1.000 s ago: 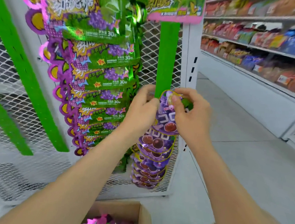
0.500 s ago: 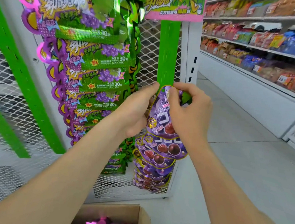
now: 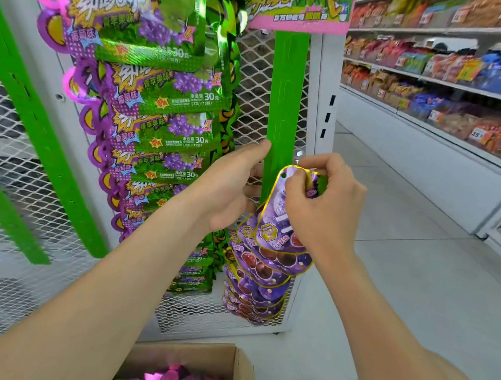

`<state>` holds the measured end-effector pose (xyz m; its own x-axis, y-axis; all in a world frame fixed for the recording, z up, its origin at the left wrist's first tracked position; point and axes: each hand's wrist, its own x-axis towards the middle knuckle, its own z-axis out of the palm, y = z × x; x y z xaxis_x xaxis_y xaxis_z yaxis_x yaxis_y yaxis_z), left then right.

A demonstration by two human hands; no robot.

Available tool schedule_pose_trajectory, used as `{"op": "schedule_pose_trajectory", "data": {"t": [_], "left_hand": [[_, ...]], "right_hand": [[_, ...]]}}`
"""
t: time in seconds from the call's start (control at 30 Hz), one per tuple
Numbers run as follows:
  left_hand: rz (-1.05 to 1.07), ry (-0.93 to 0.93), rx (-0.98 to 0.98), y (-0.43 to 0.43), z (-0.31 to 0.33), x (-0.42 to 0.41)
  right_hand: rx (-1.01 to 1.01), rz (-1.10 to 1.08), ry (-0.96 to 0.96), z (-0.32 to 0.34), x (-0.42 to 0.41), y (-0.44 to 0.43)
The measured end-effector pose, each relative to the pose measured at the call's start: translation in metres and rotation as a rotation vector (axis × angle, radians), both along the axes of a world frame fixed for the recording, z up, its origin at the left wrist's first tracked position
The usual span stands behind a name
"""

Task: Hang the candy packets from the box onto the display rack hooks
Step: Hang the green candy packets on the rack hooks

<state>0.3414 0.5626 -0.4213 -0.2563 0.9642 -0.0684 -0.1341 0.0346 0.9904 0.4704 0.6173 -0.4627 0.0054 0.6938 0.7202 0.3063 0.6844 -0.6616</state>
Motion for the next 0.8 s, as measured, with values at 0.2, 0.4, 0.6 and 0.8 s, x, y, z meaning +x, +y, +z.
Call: {"op": "schedule_pose_trajectory", "data": {"t": [0.2,0.4,0.6,0.8], "left_hand": [[-0.022,-0.004,0.023,0.0017,-0.0017,-0.0014],[-0.001,-0.097,-0.007,0.0007,-0.0006,0.0007],[-0.058,-0.169,0.013,0.0037,0.0003,0.0011],[-0.093,-0.143,0.008,0.0049,-0.0009,-0.0017]], "right_hand": [[0.008,0.014,0.003,0.0043,0.0005,0.0014],[0.067,0.023,-0.055,0.0057,-0.0028,0.0017],[0.069,0.02,-0.059,0.0051,-0.0035,0.0045],[0.132,0.025,-0.024,0.0058,-0.0018,0.0025]]}}
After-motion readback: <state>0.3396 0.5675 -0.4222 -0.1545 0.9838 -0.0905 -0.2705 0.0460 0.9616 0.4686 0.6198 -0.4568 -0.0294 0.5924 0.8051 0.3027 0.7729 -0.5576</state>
